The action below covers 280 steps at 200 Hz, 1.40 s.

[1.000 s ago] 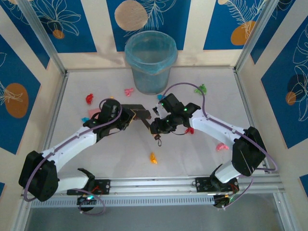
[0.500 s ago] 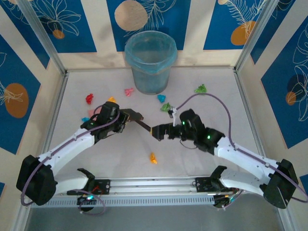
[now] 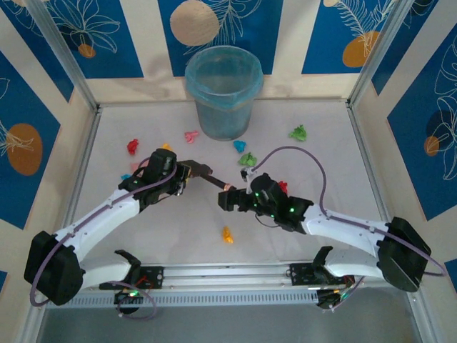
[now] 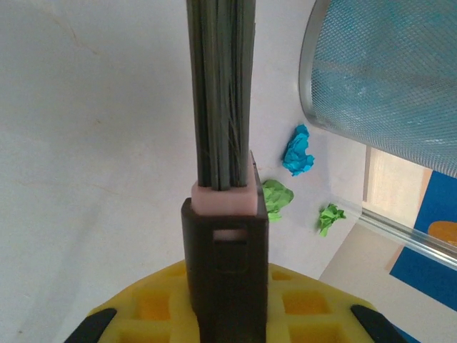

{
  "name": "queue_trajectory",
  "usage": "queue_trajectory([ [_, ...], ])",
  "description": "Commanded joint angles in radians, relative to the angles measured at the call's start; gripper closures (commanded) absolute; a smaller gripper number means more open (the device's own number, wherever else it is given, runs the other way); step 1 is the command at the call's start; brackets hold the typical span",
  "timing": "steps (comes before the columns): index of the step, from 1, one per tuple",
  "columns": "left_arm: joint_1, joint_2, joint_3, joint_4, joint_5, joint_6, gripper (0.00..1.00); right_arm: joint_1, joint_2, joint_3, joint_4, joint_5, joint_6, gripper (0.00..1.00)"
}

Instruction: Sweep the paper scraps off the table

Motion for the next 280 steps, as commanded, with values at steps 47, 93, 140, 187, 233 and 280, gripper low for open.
queue_trajectory([
  [47,-0.006,-0.024,0.037,-0.002,-0.029,-0.052,1.00,-0.035,0.139,0.140,0.032,-0.088,0.027,0.32],
  [93,-0.004,-0.033,0.032,-0.005,-0.046,-0.061,1.00,-0.047,0.182,0.163,0.035,-0.116,0.024,0.48],
  [140,-0.004,-0.019,0.033,0.004,-0.034,-0.061,1.00,-0.053,0.186,0.158,0.045,-0.119,0.014,0.62],
  [187,-0.004,-0.014,0.031,0.002,-0.032,-0.062,1.00,-0.065,0.169,0.156,0.043,-0.106,-0.001,0.68],
  [233,-0.004,-0.018,0.023,0.012,-0.035,-0.052,0.99,-0.087,0.155,0.162,0.020,-0.113,-0.017,0.89],
  [280,-0.001,-0.055,0.014,0.125,-0.036,0.138,0.19,-0.118,0.113,0.205,-0.093,-0.151,-0.065,1.00],
])
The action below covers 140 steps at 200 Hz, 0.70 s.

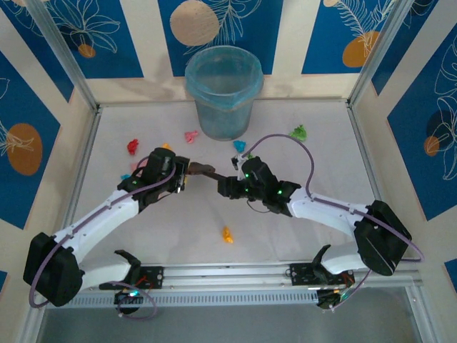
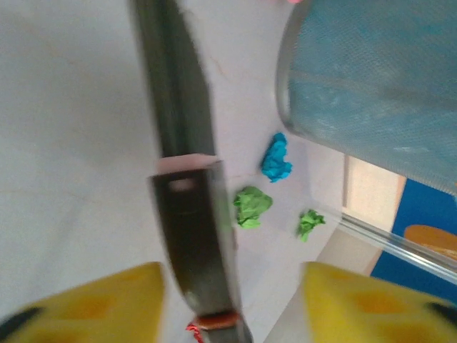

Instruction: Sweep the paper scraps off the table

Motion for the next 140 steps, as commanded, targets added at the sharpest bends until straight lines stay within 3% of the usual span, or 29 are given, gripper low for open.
queue_trajectory([
  [1,-0.003,-0.042,0.017,0.071,-0.006,0.139,0.18,-0.017,-0.057,0.048,-0.058,-0.007,-0.042,1.00],
  [19,-0.005,-0.060,0.069,0.065,0.015,0.316,0.00,-0.030,-0.089,0.068,-0.132,-0.004,-0.068,1.00],
  [53,-0.022,-0.112,0.155,-0.029,0.051,0.675,0.00,-0.047,-0.212,0.048,-0.185,0.013,-0.121,1.00],
  [86,-0.038,-0.224,0.139,-0.184,-0.022,0.938,0.00,-0.093,-0.354,0.019,-0.255,0.054,-0.173,1.00],
  [112,-0.038,-0.255,0.161,-0.421,-0.197,1.042,0.00,-0.149,-0.414,0.005,-0.315,0.095,-0.195,1.00],
  [140,-0.036,-0.183,0.190,-0.635,-0.302,1.011,0.00,-0.208,-0.441,-0.020,-0.339,0.130,-0.189,1.00],
])
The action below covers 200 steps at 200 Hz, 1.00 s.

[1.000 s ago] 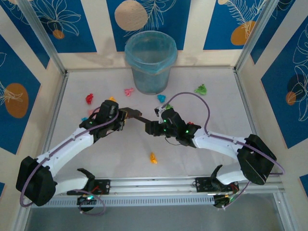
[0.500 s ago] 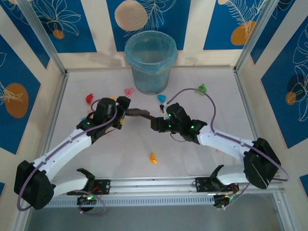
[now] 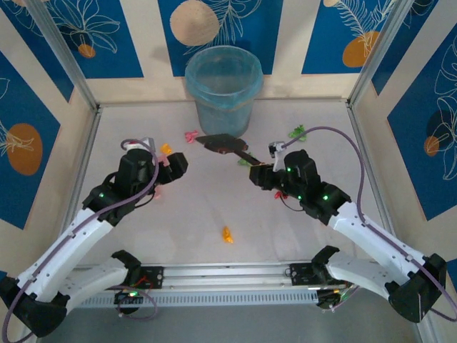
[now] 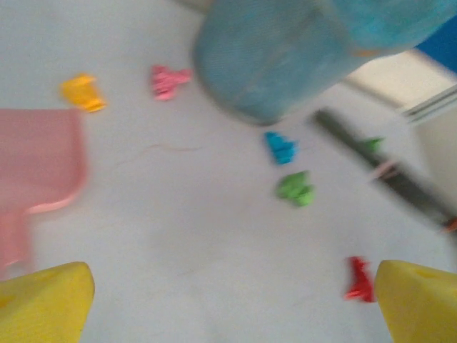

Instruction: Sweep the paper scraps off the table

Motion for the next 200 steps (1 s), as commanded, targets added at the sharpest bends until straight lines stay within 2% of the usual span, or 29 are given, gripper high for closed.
queue_trajectory([
  [1,-0.006,0.064,0.031,-0.283,-0.152,0.061,0.00,-0.037,-0.027,-0.037,-0.034,0.054,-0.027,1.00],
  [35,0.001,0.172,-0.016,-0.369,-0.197,0.009,0.00,-0.049,-0.083,-0.115,0.016,0.103,-0.015,1.00],
  [54,0.021,0.192,-0.059,-0.342,-0.173,0.008,0.00,-0.050,-0.123,-0.162,0.043,0.107,0.000,1.00],
  [97,0.172,0.239,-0.143,-0.190,0.054,0.014,0.00,-0.050,-0.153,-0.174,0.024,0.088,0.023,1.00],
  [135,0.254,0.339,-0.148,-0.061,0.183,0.022,0.03,-0.052,-0.159,-0.178,0.024,0.082,0.029,1.00],
  [179,0.289,0.527,-0.073,-0.023,0.102,0.028,0.08,-0.052,-0.161,-0.173,0.010,0.071,0.034,1.00],
  [189,0.289,0.559,-0.068,-0.006,0.092,0.037,0.13,-0.052,-0.165,-0.178,0.015,0.066,0.037,1.00],
  [200,0.290,0.585,-0.071,0.000,0.059,0.035,0.14,-0.052,-0.165,-0.181,0.018,0.065,0.038,1.00],
])
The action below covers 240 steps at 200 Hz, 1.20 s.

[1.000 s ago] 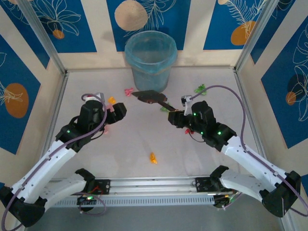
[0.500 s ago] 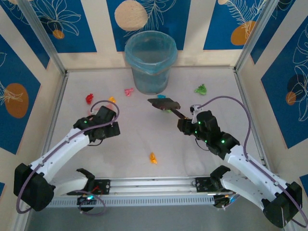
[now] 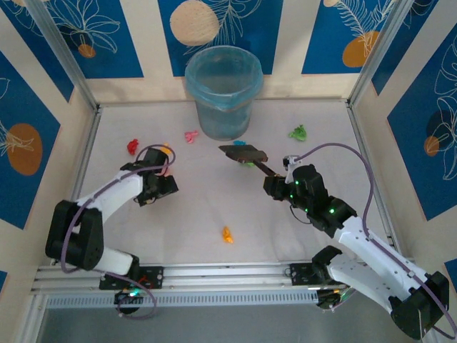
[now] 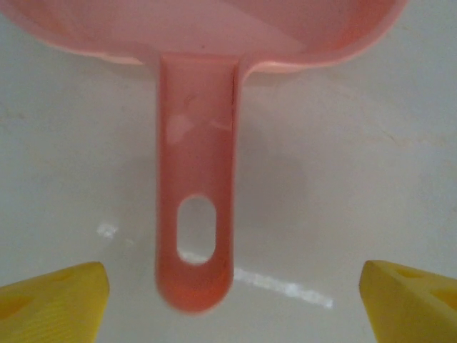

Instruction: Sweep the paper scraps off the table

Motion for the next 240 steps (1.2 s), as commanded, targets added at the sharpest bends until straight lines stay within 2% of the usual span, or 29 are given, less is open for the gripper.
queue_trajectory([
  [1,0.012,0.048,0.030,0.036,-0.054,0.008,0.14,-0.003,-0.027,0.002,0.038,-0.009,0.012,1.00],
  [32,0.031,0.087,0.006,0.088,-0.070,0.011,0.17,-0.005,-0.028,0.001,0.042,-0.005,0.010,1.00],
  [95,0.038,0.056,-0.040,0.208,-0.025,-0.002,0.39,-0.003,-0.057,-0.012,0.071,-0.014,-0.006,1.00],
  [122,0.038,0.063,-0.049,0.202,-0.031,-0.014,0.40,0.000,-0.081,-0.022,0.088,-0.013,-0.016,1.00],
  [140,0.038,0.058,-0.066,0.213,-0.059,0.003,0.46,0.000,-0.082,-0.031,0.101,-0.010,-0.022,1.00],
  [176,0.038,0.055,-0.075,0.213,-0.057,0.004,0.51,0.002,-0.066,-0.037,0.119,-0.008,-0.026,1.00],
  [204,0.035,0.030,-0.092,0.217,-0.063,0.003,0.63,0.003,-0.050,-0.035,0.117,-0.007,-0.025,1.00],
  [232,0.027,0.010,-0.102,0.215,-0.063,0.017,0.65,0.003,-0.049,-0.031,0.113,-0.005,-0.025,1.00],
  [240,0.024,0.005,-0.103,0.211,-0.063,0.022,0.71,0.004,-0.050,-0.031,0.110,-0.005,-0.024,1.00],
])
